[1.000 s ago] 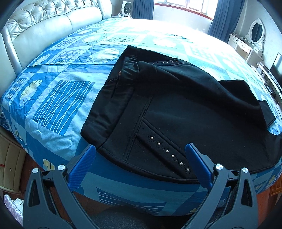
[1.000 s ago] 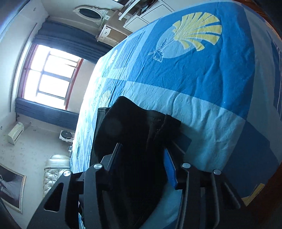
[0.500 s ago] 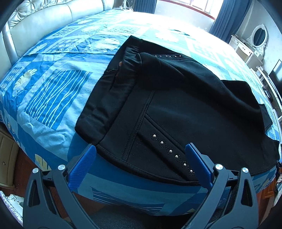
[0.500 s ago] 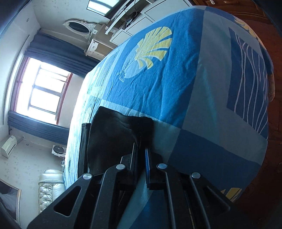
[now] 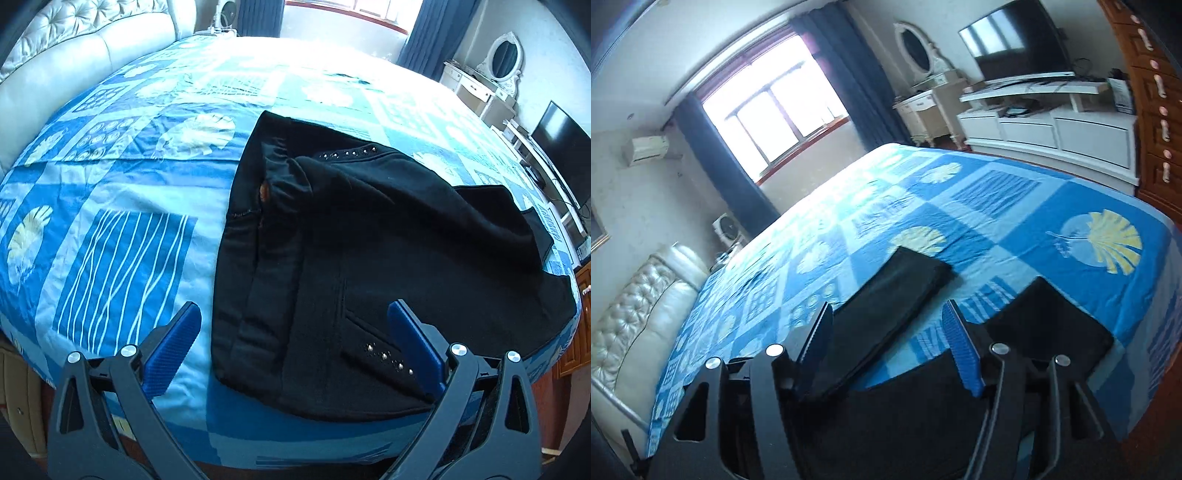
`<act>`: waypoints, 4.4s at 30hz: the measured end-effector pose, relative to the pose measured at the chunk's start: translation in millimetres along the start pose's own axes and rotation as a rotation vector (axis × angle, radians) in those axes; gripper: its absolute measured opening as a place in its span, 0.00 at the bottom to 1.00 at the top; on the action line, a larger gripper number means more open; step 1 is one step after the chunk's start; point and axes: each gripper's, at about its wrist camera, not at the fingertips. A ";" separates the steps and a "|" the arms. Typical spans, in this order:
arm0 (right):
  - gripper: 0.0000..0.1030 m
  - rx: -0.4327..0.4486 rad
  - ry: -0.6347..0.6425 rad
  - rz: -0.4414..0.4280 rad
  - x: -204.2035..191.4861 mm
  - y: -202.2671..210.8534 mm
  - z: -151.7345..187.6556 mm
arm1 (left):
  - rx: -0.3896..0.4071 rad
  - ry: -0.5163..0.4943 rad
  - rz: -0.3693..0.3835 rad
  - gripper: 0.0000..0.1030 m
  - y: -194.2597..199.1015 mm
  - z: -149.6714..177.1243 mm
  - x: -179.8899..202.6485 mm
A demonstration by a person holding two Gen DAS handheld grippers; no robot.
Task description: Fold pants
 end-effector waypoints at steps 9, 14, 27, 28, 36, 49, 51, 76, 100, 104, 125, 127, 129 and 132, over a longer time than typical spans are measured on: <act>0.68 -0.519 0.225 -0.364 -118.1 -202.7 27.9 | 0.030 -0.085 0.088 0.98 -84.2 -115.0 -33.4; 0.68 -0.709 0.312 -0.367 -144.1 -278.2 41.6 | -0.031 -0.037 0.204 0.96 -140.1 -162.4 -38.5; 0.68 -1.063 0.279 -0.391 -148.4 -339.3 72.7 | -0.181 -0.125 0.345 0.08 -187.6 -179.3 -13.3; 0.68 -1.081 0.300 -0.382 -151.5 -339.9 75.9 | -0.181 -0.120 0.349 0.08 -186.6 -180.3 -14.3; 0.14 -1.170 0.442 -0.220 -164.9 -347.8 90.1 | -0.173 -0.126 0.321 0.07 -173.0 -186.3 -15.0; 0.09 -0.805 0.766 -0.213 -237.7 -190.7 103.1 | -0.011 -0.072 0.386 0.06 -52.4 -151.8 -48.9; 0.09 -0.781 0.827 -0.180 -240.3 -172.1 126.9 | -0.009 -0.056 0.391 0.06 -35.7 -131.1 -56.3; 0.63 -0.563 0.193 -0.190 -171.9 -73.6 192.0 | -0.129 0.467 0.489 0.65 1.6 54.1 -94.7; 0.64 -0.371 -0.557 -0.227 -128.1 -119.7 240.3 | -0.226 0.641 0.440 0.11 -47.3 25.7 -56.0; 0.31 -0.348 -0.566 -0.176 -123.0 -122.0 235.7 | -0.228 0.641 0.443 0.08 -46.8 21.3 -56.3; 0.08 -0.160 -0.277 -0.274 -152.7 -87.0 158.3 | -0.062 0.490 0.516 0.07 7.0 -36.2 -47.3; 0.08 -0.222 -0.283 -0.250 -144.5 -88.9 185.4 | -0.103 0.478 0.491 0.07 -3.7 -7.4 -51.8; 0.08 -0.274 -0.309 -0.235 -131.9 -89.8 210.3 | -0.142 0.453 0.456 0.08 -15.9 17.3 -54.3; 0.07 -0.317 -0.369 -0.210 -113.9 -93.2 238.3 | -0.202 0.464 0.436 0.08 -37.4 47.6 -59.9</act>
Point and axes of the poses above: each gripper's, at about its wrist camera, not at the fingertips, and y roughly against the way its jaws point, x to its right, z to its underside, and after that the axes turned 13 degrees about -z, right-handed
